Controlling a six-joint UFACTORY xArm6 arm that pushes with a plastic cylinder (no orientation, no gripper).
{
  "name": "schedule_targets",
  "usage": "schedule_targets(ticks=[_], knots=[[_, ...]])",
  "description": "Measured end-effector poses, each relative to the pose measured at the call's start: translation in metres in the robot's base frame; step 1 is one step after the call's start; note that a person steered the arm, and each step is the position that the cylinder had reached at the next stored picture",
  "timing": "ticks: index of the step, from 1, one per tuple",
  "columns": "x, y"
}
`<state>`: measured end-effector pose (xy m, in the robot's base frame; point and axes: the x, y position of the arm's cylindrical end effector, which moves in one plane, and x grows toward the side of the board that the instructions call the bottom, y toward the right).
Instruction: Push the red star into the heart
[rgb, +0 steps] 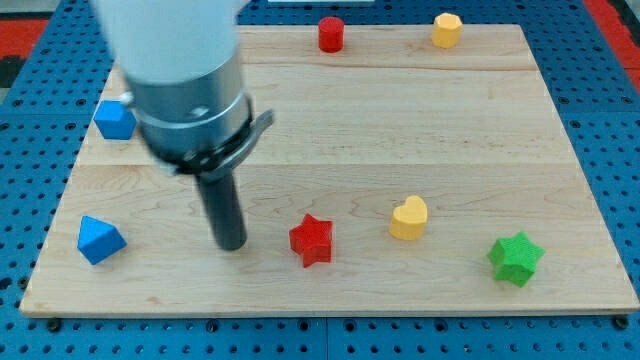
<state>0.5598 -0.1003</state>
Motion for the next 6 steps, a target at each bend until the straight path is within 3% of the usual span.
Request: schedule_targets(ticks=[2,3,4,5,6], knots=[[-0.056,0.107],[-0.044,0.075],[-0.036,-0.007],[0.003,0.016],[0.006,0.037]])
